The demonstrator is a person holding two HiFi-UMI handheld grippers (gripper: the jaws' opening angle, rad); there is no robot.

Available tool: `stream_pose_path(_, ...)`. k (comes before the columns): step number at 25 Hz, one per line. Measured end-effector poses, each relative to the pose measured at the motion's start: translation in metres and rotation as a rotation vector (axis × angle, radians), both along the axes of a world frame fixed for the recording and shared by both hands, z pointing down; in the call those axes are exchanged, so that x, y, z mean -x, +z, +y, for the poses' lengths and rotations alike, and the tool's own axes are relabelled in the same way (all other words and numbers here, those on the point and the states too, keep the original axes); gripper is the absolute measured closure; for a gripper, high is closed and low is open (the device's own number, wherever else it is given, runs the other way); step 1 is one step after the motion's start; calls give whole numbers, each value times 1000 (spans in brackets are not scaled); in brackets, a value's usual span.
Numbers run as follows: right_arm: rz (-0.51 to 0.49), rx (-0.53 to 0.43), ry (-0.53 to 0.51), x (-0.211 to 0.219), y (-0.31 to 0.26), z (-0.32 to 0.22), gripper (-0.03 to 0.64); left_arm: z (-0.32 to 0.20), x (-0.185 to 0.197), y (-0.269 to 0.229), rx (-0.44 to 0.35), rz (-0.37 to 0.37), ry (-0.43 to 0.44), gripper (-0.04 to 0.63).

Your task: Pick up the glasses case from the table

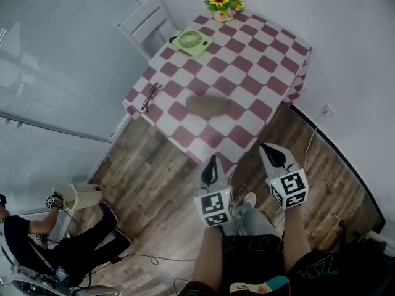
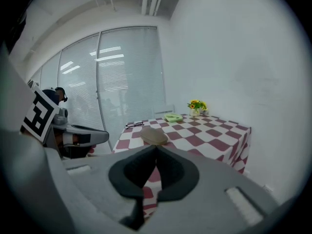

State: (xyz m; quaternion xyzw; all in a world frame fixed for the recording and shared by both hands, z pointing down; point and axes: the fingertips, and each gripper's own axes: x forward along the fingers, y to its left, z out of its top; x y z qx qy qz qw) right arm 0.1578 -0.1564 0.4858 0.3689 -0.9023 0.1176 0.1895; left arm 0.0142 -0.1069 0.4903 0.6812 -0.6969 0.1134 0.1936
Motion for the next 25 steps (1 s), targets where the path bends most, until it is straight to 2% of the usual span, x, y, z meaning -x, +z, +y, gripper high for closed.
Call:
stream_pose_path(3,-1,-2,-23,31,-1,-26,612,-24,27,0,-4,4,-14,584)
stream_pose_path(9,41,19,-30,91,13,-76,612,-85,79,21,15,37,13,584)
stream_pose_path(15,131,12,-68,133,19,-122,612,-126,113,33,42,82,40,584)
stream_pose_path(17,173,3,-120,148,20,-129,612,-130,120,45,70,118,37,584)
stream_pose_path(22,330,-14,-374,187,23,-137,612,-143,127,58,92,161,43,584)
stream_pose_path(23,355,-9,-412,192,25,-138,553,-145,128,59,92,168,43,584)
stream_pose_path(25,411,2,-473,198,32,-142,528,-151,132,60,90,186,40,584)
